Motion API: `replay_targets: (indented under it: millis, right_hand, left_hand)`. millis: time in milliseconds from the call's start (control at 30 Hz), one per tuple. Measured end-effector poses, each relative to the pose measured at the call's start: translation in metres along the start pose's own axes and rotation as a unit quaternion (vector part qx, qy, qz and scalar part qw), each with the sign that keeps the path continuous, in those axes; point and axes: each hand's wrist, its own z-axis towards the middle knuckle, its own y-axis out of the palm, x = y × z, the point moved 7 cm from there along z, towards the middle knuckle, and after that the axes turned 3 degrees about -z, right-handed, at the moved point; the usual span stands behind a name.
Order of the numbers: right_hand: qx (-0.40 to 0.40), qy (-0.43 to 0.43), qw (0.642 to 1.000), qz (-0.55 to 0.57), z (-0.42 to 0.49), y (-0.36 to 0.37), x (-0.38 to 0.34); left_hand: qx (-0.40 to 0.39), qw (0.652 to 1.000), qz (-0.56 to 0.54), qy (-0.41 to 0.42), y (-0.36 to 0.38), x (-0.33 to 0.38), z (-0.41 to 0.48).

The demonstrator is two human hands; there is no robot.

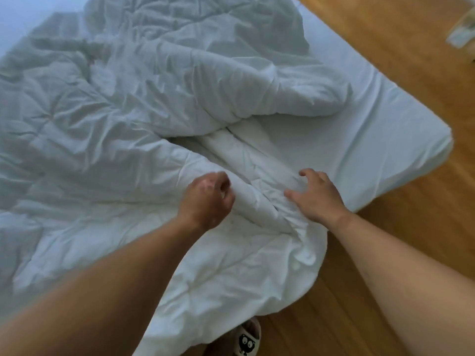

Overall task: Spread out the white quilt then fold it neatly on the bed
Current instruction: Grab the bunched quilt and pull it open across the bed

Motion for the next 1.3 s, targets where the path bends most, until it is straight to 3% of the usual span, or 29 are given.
replay_targets:
  millis: [100, 167, 267, 400, 500, 633, 767, 867, 1000, 1067, 1133, 1200, 1233, 1300]
  right_hand:
    - [0.009, -0.035, 0.999, -0.010, 0.025, -0.013, -0.018]
    - [0.082, -0.060, 0.995, -0.016, 0.048, -0.042, -0.029]
    - [0.165, -0.125, 0.976, -0.062, 0.099, -0.095, -0.054]
    - [0.124, -0.223, 0.938, -0.233, 0.178, -0.113, -0.102]
    - [0.052, -0.279, 0.911, -0.298, 0.217, -0.087, -0.120]
    - [0.006, -0.346, 0.882, -0.318, 0.241, -0.107, -0.146]
    - [0.040, -0.417, 0.836, -0.353, 0.260, -0.180, -0.209]
    - [0.089, -0.455, 0.794, -0.394, 0.279, -0.235, -0.268]
    - [0.206, -0.456, 0.769, -0.398, 0.314, -0.300, -0.344]
    - [0.238, -0.429, 0.781, -0.387, 0.337, -0.317, -0.363]
    - [0.198, -0.399, 0.808, -0.385, 0.361, -0.310, -0.360]
    - [0.149, -0.402, 0.805, -0.410, 0.379, -0.286, -0.345]
    - [0.136, -0.420, 0.798, -0.411, 0.383, -0.275, -0.333]
    - [0.136, -0.503, 0.775, -0.357, 0.376, -0.264, -0.307]
  left_hand:
    - [-0.021, 0.998, -0.021, -0.053, 0.007, 0.025, 0.052]
    - [-0.066, 0.980, -0.037, -0.185, 0.023, 0.014, 0.083]
    - [-0.097, 0.925, -0.117, -0.348, 0.052, -0.011, 0.111]
    - [-0.048, 0.888, -0.164, -0.428, 0.087, -0.021, 0.137]
    - [-0.014, 0.893, -0.102, -0.437, 0.103, -0.019, 0.145]
    - [0.034, 0.889, -0.161, -0.428, 0.106, -0.023, 0.144]
    - [0.041, 0.876, -0.242, -0.416, 0.095, -0.007, 0.145]
    - [0.037, 0.886, -0.293, -0.358, 0.088, 0.034, 0.155]
    - [-0.073, 0.916, -0.315, -0.239, 0.097, 0.106, 0.166]
    - [-0.162, 0.916, -0.310, -0.196, 0.119, 0.139, 0.167]
    - [-0.236, 0.906, -0.273, -0.222, 0.148, 0.153, 0.170]
    - [-0.251, 0.898, -0.193, -0.306, 0.159, 0.157, 0.183]
    - [-0.237, 0.894, -0.153, -0.348, 0.159, 0.161, 0.191]
    - [-0.114, 0.897, -0.110, -0.413, 0.142, 0.176, 0.215]
